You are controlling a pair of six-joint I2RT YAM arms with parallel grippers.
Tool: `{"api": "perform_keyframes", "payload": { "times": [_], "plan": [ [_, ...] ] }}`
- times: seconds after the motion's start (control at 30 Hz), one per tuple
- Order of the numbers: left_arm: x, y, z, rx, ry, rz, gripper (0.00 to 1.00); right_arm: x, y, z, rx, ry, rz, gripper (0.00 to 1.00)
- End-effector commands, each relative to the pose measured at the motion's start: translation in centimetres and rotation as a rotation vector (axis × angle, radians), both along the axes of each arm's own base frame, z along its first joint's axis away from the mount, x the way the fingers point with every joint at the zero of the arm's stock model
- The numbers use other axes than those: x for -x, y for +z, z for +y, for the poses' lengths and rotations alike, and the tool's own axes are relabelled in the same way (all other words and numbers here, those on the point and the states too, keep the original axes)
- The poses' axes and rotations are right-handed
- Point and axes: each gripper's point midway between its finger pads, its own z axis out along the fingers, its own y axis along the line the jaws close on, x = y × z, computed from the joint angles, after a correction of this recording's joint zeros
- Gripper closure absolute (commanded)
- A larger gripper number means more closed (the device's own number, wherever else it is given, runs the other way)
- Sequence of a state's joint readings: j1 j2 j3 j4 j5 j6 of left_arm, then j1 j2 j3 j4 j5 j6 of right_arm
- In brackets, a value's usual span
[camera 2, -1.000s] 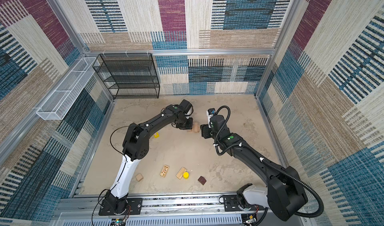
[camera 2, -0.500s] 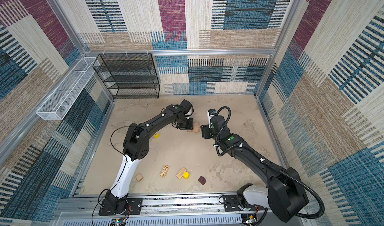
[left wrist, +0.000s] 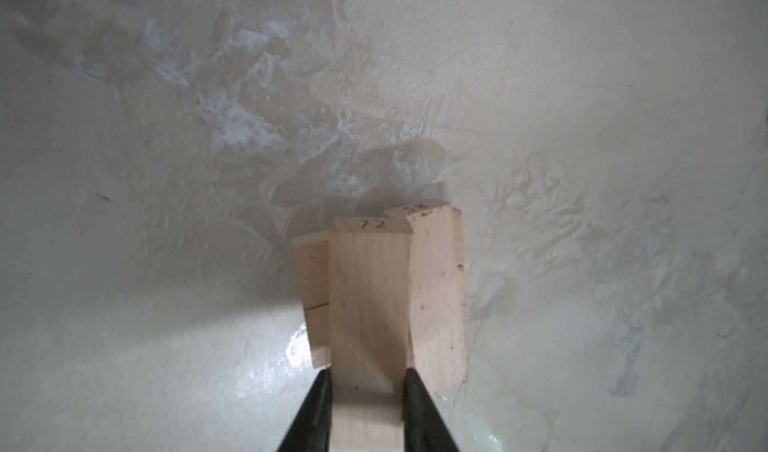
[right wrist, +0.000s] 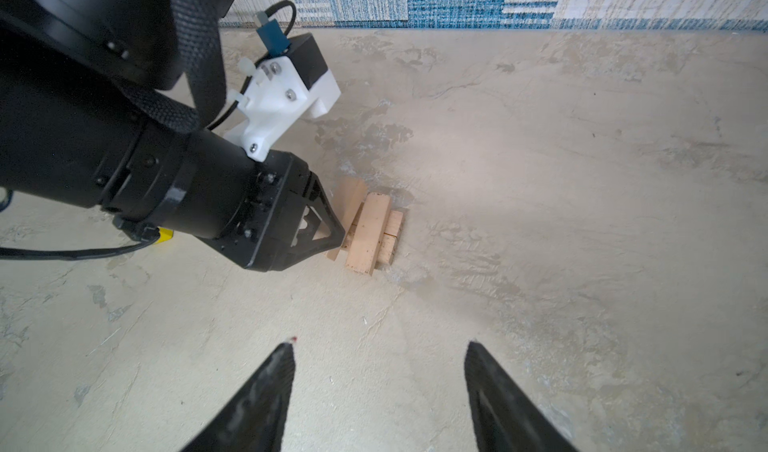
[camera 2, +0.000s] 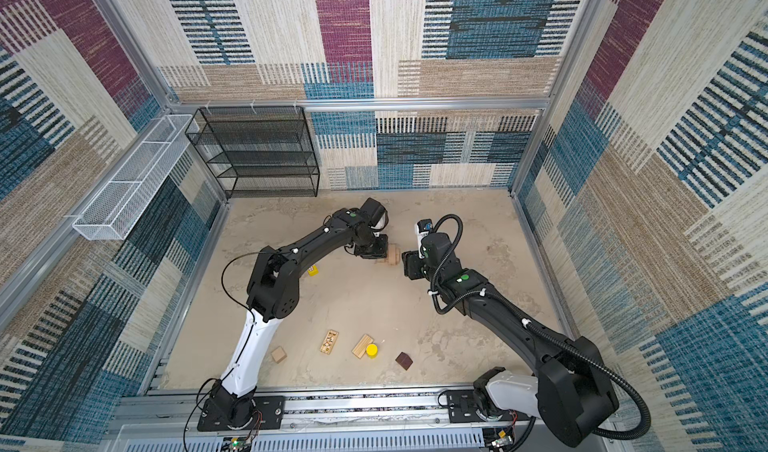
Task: Build the wood block tower
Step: 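Lower the long block with the left gripper beside the top block on the stack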
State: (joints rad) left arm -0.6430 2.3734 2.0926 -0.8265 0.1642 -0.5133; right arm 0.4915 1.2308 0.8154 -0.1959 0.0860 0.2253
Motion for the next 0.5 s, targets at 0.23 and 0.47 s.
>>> {"api": "perform_keyframes", "payload": {
  "times": [0.23,0.47],
  "plan": [
    [0.26,0.04,-0.17,0.007,0.005,0.019,0.67,0.02,0.16,0.20,-0.018,0.003,-0.006,0.33],
    [0.00,0.92,-0.27,0.014,0.002,-0.002,0.67,-0.05,0.00,0.24,-0.019,0.003,-0.003,0.33]
  ]
}}
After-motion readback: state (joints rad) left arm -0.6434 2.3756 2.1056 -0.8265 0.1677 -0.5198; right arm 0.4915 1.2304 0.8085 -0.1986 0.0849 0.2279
